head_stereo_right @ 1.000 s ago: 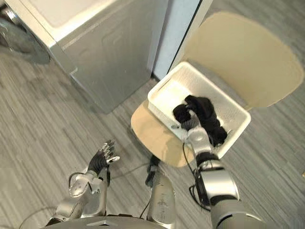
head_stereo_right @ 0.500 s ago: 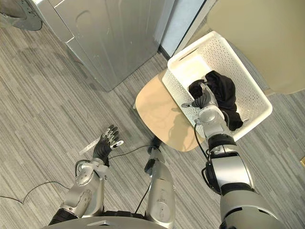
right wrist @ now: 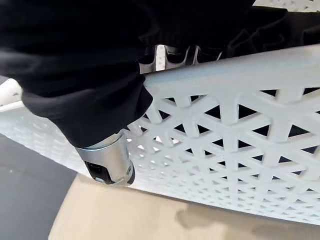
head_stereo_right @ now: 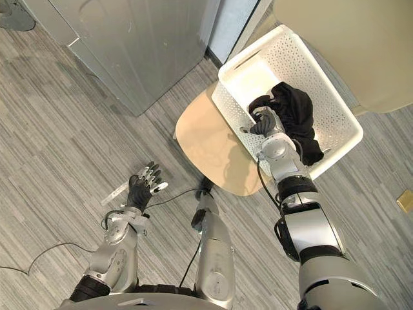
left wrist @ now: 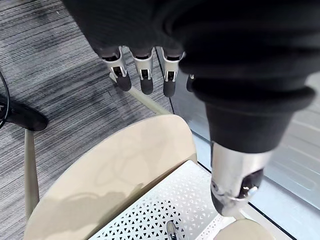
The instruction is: Pick up the laundry basket with both hands and put the clothes into the washing machine.
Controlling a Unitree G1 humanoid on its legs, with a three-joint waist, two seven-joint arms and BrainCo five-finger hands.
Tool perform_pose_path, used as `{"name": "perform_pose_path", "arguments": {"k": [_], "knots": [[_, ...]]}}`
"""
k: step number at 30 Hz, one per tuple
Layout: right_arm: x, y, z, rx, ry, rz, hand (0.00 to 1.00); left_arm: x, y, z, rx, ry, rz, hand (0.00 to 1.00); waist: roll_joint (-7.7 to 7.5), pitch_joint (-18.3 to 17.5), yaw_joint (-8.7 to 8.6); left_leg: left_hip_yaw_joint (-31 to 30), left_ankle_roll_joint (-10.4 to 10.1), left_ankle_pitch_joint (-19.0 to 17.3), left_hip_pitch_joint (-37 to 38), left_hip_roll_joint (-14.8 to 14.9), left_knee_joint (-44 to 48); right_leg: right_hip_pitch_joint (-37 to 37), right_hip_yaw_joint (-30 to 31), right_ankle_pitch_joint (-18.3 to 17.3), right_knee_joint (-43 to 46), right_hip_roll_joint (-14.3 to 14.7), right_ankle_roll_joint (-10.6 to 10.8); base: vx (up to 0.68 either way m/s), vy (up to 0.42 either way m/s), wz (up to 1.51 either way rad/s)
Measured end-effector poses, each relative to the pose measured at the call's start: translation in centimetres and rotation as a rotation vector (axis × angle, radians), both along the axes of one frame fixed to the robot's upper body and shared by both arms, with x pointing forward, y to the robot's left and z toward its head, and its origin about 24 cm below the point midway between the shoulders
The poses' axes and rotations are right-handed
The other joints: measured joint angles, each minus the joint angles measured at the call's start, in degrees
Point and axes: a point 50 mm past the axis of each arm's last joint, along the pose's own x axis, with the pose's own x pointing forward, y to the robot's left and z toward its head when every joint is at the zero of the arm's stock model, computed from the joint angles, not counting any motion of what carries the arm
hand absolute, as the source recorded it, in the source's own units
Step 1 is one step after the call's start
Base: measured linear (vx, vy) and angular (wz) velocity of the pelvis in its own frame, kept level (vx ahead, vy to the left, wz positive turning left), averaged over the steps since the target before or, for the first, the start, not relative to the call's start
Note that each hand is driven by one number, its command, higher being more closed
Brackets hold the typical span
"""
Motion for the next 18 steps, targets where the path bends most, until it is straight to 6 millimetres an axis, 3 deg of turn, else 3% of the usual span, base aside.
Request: {"name": "perform_pose_path", "arguments": {"k": [6,10,18], "knots": [[-0.4,0.5,-0.3,0.091,-0.018,0.029,1.0,0.4,0.6,-0.6,0.018,0.022,0.028,0.0,-0.18,0.1,-0.09,0.0,0.0,0.1,0.0,-0.2,0.0,0.2,0.7,1.6,-1.1,0.3,0.0,0.0,0.0,0.0],[-0.9,0.8,-0.7,0.123,-0.023,0.053,1.0,0.6,1.7,-1.4,0.062,0.049,0.042,0.0,-0.51,0.3,-0.47,-1.0,-0.1,0.1,0.2,-0.3,0.0,1.0,0.7,4.8,-2.1,0.9,-0.7,0.03,-0.015,0.05],[-1.6,0.9,-1.9,0.18,-0.018,0.036,1.0,1.0,3.0,-1.7,0.085,0.06,0.076,0.0,-0.87,0.5,-0.56,-1.5,0.1,-0.1,1.1,-0.3,0.3,2.3,0.8,5.0,-2.3,1.6,-1.3,0.04,-0.001,0.02]]}}
